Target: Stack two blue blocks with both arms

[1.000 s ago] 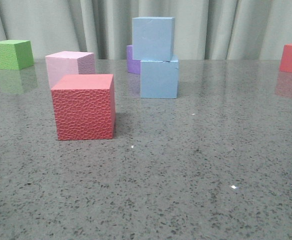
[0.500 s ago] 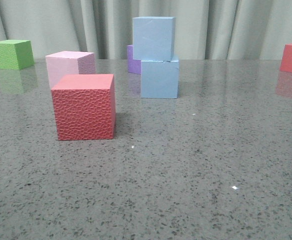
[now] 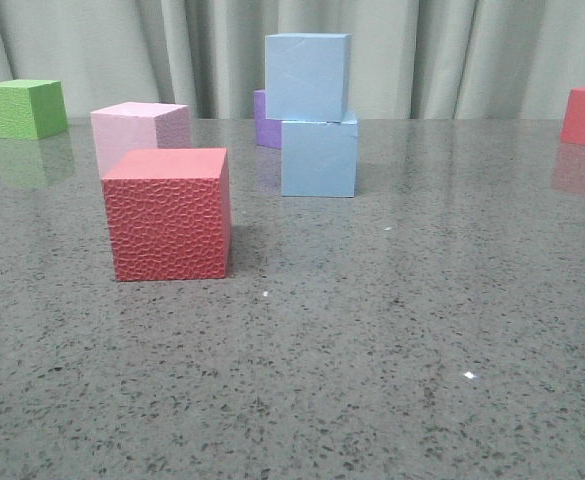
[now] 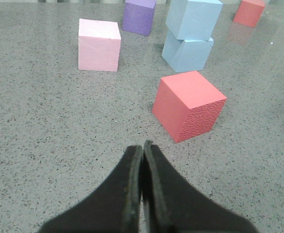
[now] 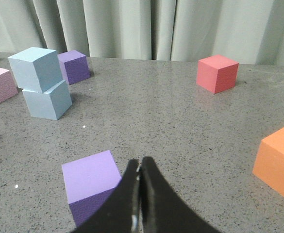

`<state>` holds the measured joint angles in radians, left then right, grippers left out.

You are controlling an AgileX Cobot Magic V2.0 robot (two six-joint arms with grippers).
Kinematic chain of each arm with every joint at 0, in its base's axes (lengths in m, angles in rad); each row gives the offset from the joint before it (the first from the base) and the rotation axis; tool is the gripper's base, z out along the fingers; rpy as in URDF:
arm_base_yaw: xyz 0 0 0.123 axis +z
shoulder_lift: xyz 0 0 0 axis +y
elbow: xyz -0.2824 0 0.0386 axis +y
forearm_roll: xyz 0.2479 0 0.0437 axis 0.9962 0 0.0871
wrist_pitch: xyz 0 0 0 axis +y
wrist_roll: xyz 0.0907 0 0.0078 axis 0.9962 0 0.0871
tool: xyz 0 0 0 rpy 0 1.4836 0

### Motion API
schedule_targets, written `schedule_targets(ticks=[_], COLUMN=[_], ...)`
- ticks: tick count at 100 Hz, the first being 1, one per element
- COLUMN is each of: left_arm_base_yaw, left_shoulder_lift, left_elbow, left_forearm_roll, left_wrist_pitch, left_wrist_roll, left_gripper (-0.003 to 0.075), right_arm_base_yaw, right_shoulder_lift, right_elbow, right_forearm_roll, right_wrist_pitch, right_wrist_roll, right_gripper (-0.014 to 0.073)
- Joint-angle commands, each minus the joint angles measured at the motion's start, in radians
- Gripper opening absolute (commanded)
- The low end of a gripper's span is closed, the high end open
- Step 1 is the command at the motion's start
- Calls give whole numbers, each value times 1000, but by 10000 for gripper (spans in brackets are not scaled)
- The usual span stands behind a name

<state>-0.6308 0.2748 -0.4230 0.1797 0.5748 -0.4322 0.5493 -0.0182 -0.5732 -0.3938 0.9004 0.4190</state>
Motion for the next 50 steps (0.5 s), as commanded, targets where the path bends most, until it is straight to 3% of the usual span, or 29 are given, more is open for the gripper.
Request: schedule_targets(ticks=[1, 29, 39, 50], left_arm_base_yaw=[-8, 49, 122, 225], left_shoulder_lift=[9, 5, 5, -26], left_elbow=[-19, 35, 67, 116], left_forearm_roll=[0, 1, -24, -137], left_wrist_pitch=[-83, -200, -308, -404], left_wrist_roll=[-2, 8, 130, 363], left_gripper=[-19, -19, -19, -19], right_arm_base_yaw=[-3, -3, -3, -3], right_shoulder_lift=[-6, -6, -6, -6], right_elbow=[-18, -18, -18, -18], right_forearm_roll=[-28, -28, -28, -28], right_wrist_pitch=[-82, -82, -82, -82], right_wrist_roll=[-8, -8, -8, -8], right_gripper=[-69, -69, -69, -69])
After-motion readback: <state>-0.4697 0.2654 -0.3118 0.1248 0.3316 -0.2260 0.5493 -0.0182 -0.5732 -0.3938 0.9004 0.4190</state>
